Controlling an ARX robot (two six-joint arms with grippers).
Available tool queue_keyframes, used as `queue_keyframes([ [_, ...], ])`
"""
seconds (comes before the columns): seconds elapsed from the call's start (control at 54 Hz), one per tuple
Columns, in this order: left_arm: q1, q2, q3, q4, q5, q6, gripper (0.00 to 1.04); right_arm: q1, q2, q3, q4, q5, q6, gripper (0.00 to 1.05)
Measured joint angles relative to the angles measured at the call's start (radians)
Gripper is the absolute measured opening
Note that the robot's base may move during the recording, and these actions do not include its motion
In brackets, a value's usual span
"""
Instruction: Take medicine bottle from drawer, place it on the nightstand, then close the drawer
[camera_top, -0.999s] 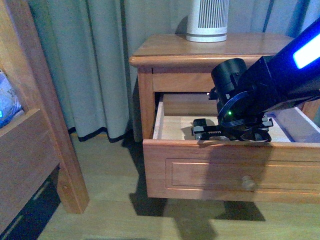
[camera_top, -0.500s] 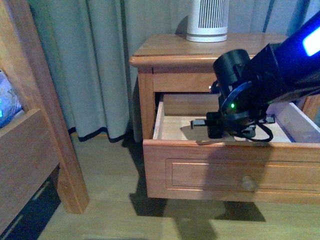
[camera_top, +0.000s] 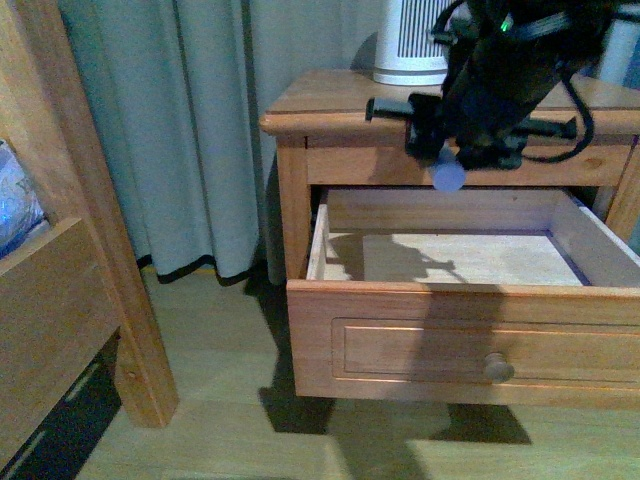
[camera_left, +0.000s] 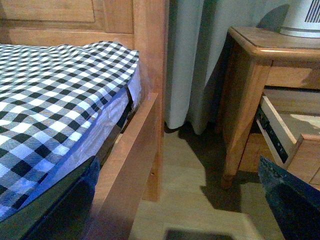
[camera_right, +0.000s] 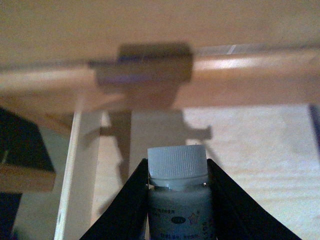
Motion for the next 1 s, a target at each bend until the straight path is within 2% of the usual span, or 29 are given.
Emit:
queue_keyframes([
  [0.111, 0.000, 0.000, 0.000, 0.000, 0.000, 0.000, 0.98, -0.056, -0.003, 0.085, 0.058, 0.057, -0.078, 0.30],
  [0.37, 0.000, 0.000, 0.000, 0.000, 0.000, 0.000, 0.98, -0.185, 0.122, 0.361, 0.056, 0.189, -0.206, 0.30],
  [0.592, 0.000, 0.000, 0.000, 0.000, 0.000, 0.000, 0.98, -0.230, 0.315, 0.537, -0.014, 0.243, -0.216, 0.30],
  [0.796, 0.000, 0.000, 0.000, 0.000, 0.000, 0.000, 0.98, -0.247, 0.414, 0.621, -0.048, 0.261, -0.215, 0.31],
  [0.999, 0.000, 0.000, 0.000, 0.000, 0.000, 0.000, 0.98, -0.246, 0.414, 0.607, 0.023, 0.252, -0.215, 0.64],
])
